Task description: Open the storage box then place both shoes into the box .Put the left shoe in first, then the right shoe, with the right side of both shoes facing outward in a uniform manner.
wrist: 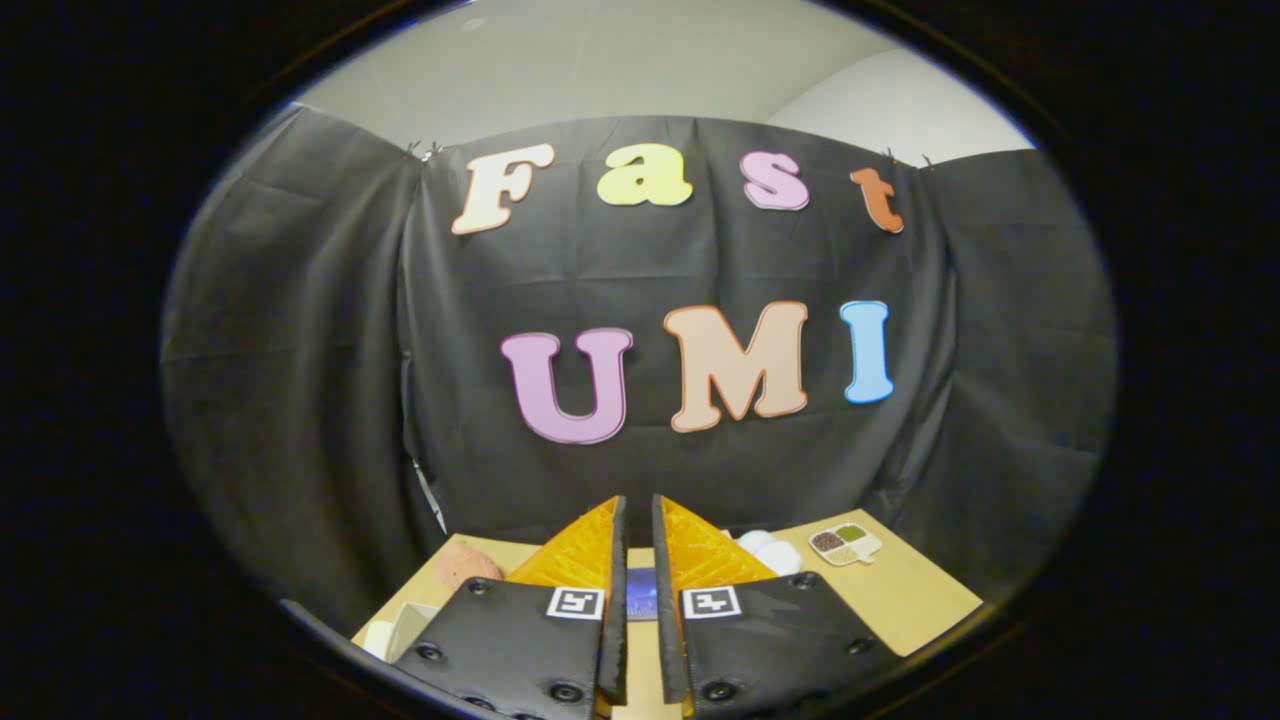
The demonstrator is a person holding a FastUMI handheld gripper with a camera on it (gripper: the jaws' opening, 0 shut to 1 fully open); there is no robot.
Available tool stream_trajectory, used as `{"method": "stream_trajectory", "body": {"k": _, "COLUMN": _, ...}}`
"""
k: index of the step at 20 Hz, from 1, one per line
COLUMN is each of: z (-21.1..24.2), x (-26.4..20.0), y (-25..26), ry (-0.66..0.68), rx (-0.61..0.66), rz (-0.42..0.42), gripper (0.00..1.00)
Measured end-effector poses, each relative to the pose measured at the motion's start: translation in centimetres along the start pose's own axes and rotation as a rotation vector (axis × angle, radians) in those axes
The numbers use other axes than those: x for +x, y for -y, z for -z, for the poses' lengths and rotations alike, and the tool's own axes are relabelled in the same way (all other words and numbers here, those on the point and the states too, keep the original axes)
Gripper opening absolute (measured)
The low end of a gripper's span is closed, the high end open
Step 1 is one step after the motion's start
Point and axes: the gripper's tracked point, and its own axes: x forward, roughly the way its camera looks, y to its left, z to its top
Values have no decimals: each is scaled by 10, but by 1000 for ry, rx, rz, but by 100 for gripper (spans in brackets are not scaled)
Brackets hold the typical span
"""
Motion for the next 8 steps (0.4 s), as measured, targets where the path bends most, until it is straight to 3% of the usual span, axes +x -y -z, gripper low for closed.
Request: {"method": "stream_trajectory", "body": {"k": 8, "z": -126, "x": -10, "y": 52, "ry": 142, "rx": 34, "rz": 12, "gripper": 14}}
